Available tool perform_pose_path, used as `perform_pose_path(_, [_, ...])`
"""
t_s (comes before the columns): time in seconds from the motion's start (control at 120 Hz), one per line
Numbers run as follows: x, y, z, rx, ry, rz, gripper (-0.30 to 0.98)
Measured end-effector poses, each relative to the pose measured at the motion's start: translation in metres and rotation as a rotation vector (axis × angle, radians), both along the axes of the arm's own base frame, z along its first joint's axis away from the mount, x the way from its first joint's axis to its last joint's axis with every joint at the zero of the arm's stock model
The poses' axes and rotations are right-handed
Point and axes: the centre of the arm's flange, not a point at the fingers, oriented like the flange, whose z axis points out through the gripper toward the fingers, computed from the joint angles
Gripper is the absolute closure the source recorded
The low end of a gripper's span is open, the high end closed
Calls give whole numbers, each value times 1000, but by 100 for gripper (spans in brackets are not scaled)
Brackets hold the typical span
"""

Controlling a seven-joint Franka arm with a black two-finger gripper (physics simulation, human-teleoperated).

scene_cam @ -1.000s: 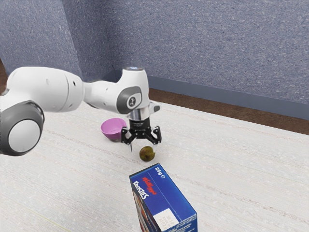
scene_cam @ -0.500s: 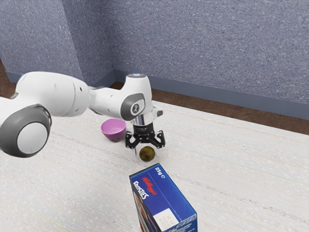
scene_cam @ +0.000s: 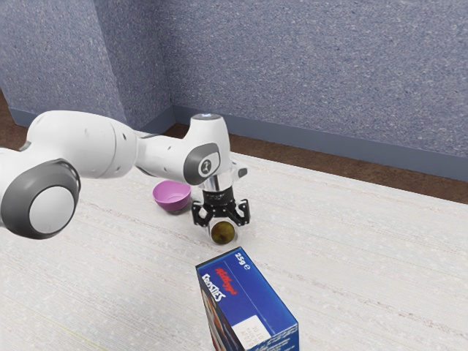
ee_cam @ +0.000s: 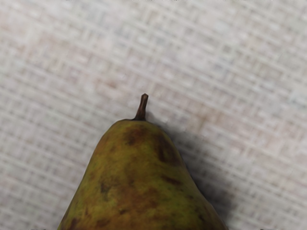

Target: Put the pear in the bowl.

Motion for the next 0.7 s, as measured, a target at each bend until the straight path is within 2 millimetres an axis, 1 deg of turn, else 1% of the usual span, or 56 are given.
perform_pose_path(0.125, [1, 0, 0, -10, -5, -6, 26])
perform_pose_path(0.2, [1, 0, 1, -12, -7, -10, 29])
perform_pose_path(0.7, [1, 0, 2, -14, -13, -29, 30])
